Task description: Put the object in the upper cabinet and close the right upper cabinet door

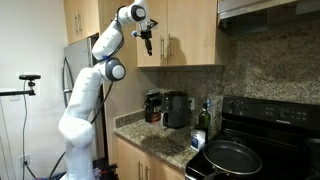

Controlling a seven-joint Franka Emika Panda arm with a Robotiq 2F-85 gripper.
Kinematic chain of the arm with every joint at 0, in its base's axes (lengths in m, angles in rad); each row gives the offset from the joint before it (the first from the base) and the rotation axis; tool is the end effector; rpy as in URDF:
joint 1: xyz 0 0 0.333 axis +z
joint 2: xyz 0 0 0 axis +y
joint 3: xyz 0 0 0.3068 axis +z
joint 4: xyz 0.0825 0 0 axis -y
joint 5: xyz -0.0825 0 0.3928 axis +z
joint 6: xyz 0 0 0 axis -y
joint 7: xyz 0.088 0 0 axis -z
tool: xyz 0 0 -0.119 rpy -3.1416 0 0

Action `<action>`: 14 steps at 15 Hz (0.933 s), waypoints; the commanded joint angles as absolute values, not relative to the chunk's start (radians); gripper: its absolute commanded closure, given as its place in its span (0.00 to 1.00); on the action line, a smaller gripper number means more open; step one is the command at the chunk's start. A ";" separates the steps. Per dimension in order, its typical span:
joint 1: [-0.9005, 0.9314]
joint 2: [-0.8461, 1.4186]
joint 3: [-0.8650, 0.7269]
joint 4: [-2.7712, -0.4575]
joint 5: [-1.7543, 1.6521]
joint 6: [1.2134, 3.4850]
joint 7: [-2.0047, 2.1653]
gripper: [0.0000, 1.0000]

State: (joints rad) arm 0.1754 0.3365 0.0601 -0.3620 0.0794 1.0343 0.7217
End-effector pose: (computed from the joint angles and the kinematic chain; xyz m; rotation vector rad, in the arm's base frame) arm 0.4768 0.1139 0.8666 -2.8211 0.6319 -0.3829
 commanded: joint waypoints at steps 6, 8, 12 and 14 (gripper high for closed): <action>0.227 0.355 0.033 -0.351 -0.032 0.768 0.390 0.00; 0.200 0.353 0.053 -0.369 0.024 0.809 0.447 0.00; 0.209 0.373 0.046 -0.378 0.005 0.796 0.440 0.00; 0.247 0.438 0.031 -0.339 -0.063 0.813 0.414 0.00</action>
State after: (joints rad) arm 0.2051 0.3631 0.0584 -0.3750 0.0030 0.8099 0.4497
